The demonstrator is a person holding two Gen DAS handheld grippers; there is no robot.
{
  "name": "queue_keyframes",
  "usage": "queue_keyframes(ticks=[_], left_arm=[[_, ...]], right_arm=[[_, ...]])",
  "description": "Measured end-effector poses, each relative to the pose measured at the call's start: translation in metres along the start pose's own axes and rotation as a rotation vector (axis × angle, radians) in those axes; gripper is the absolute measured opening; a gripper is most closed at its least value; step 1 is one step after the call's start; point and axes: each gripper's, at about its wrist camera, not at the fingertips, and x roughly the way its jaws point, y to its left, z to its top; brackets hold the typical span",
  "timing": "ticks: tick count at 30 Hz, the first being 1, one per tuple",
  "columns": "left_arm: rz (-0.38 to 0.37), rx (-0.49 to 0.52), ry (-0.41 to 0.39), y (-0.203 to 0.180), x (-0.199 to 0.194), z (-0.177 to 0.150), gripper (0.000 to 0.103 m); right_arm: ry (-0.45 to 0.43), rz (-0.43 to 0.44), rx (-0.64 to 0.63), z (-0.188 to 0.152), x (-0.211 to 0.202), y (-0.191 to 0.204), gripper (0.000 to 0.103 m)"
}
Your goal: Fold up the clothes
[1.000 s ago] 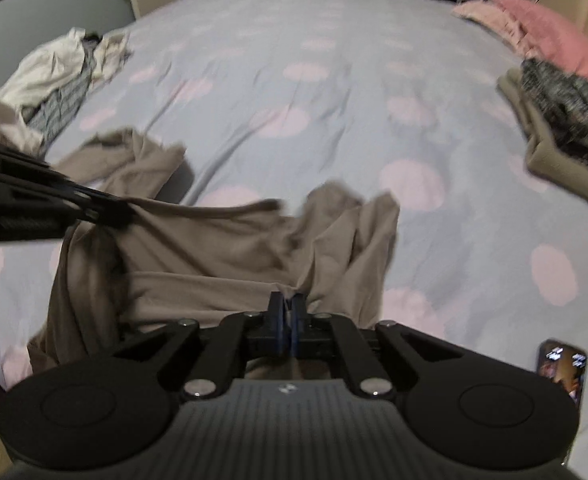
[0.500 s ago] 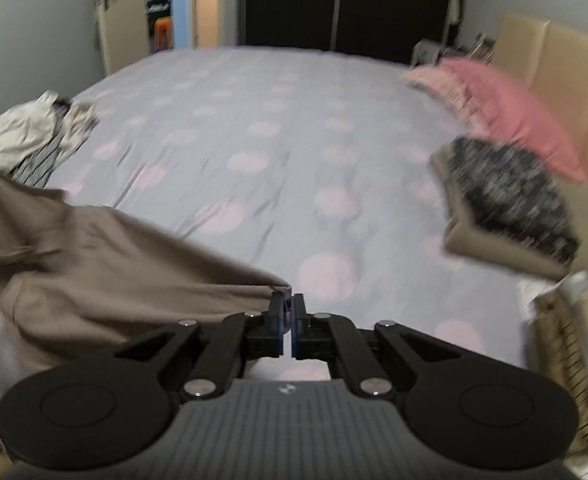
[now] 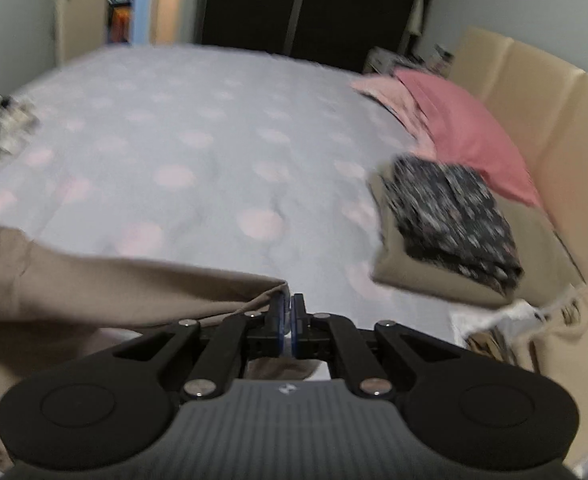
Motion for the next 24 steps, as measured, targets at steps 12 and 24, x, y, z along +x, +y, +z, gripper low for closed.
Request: queue_keyframes(ticks=[12, 24], left_arm=[[-0.218, 0.191, 0.211, -0.055, 0.055, -0.054, 0.013], [-0.142, 0.303, 0.192, -0.007, 0.031, -0.034, 0.041]], right_arm=[[0.203, -0.119, 0.083, -0.025, 0.070, -0.051, 0.004], [0.078, 0.233, -0.130, -0.013, 0.040, 0.009, 0.035]])
